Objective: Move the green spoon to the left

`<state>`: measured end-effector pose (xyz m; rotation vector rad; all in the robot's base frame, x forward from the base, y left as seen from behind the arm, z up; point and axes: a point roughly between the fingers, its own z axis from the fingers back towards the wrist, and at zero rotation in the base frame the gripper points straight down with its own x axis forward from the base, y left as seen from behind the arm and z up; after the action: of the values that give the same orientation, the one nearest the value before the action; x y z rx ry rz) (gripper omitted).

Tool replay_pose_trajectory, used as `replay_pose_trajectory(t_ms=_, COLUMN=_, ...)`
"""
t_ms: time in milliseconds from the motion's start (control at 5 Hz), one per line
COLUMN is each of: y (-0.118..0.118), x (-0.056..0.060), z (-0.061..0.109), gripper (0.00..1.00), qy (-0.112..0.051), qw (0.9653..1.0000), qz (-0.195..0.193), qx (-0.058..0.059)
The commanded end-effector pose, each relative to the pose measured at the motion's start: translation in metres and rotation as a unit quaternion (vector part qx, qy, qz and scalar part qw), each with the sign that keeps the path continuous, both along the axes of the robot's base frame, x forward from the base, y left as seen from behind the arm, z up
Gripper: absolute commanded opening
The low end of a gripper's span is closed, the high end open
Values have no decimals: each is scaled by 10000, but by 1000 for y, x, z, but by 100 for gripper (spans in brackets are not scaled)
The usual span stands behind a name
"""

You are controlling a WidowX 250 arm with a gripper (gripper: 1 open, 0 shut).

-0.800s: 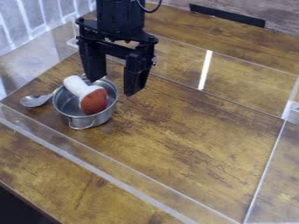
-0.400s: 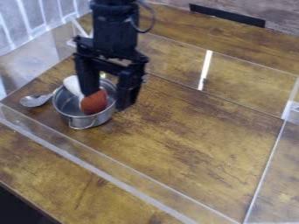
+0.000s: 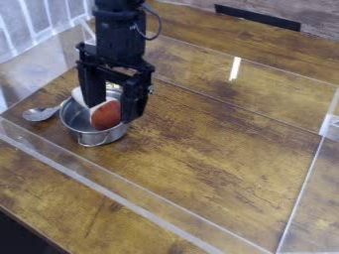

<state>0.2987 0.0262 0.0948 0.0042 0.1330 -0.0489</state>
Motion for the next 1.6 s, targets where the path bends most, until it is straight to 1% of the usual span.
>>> replay_pose_trajectory(t_ms=0, y=5, x=12, z=3, gripper=100, qy=-244, qw=9996, qz=-142, qx=60)
replay_pose_trajectory(t_ms=200, y=16, x=23, z=-2, gripper=100, qy=-351, qw=9992, qz=-200, qx=66)
replay_pose_trajectory(t_ms=600, y=31, x=13, z=-4, gripper=100, qy=-355, qw=9991, qz=-235, qx=69)
replay_pose_trajectory(t_ms=1200, y=15, x=36, z=-37, gripper=100, qy=-467, qw=9988, qz=-112, qx=73)
replay_pose_trajectory(t_ms=1400, y=15, x=38, z=-42, gripper=0, qy=-471, qw=9988, qz=91, qx=80)
